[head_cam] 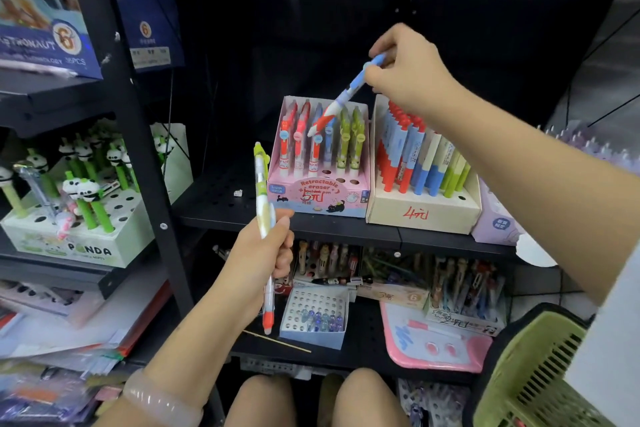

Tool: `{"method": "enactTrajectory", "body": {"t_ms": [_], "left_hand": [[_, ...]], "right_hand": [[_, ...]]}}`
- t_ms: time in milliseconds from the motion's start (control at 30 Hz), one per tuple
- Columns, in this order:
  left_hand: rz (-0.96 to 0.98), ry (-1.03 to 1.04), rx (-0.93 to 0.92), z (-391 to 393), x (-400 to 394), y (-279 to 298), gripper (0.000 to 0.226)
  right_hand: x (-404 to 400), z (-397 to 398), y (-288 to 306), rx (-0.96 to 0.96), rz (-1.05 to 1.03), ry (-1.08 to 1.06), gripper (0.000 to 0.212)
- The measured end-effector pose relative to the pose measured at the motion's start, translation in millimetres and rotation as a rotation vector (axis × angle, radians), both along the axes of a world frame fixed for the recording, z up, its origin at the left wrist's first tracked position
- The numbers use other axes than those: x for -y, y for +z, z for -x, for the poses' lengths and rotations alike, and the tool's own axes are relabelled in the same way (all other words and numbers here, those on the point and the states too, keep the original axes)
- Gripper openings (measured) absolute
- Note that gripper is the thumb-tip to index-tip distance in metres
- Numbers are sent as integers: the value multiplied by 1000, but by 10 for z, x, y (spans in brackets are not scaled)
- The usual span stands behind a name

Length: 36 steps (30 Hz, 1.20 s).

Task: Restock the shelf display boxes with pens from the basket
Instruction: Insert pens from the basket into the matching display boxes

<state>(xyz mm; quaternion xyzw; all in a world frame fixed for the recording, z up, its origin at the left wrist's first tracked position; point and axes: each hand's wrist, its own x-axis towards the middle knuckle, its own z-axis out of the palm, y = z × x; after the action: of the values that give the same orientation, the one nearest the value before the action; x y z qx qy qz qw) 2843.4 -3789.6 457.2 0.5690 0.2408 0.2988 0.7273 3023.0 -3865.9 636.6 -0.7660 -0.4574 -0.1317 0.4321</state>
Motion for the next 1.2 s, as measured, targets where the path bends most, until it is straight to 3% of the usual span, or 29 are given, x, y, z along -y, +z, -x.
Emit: {"method": "enactTrajectory", "body": {"t_ms": [167, 533, 733, 900, 1033, 1200], "left_hand": [[-9, -20, 25, 66, -49, 9, 17], [-42, -42, 23, 29, -6, 18, 18], [-48, -31, 6, 62, -31, 2, 18], [-34, -44, 8, 21, -6, -10, 18], [-16, -50, 11, 17, 12, -17, 18], [-10, -56, 18, 5, 15, 2, 18]], "right_hand": [[2, -80, 192, 63, -115, -57, 25], [-343, -72, -235, 235, 432, 59, 28], [-348, -95, -106, 344, 497, 3, 25], [-359, -77, -239, 302, 589, 10, 28], [-411, -74, -489, 309, 529, -22, 26], [-416, -88, -662, 522, 477, -121, 27]]}}
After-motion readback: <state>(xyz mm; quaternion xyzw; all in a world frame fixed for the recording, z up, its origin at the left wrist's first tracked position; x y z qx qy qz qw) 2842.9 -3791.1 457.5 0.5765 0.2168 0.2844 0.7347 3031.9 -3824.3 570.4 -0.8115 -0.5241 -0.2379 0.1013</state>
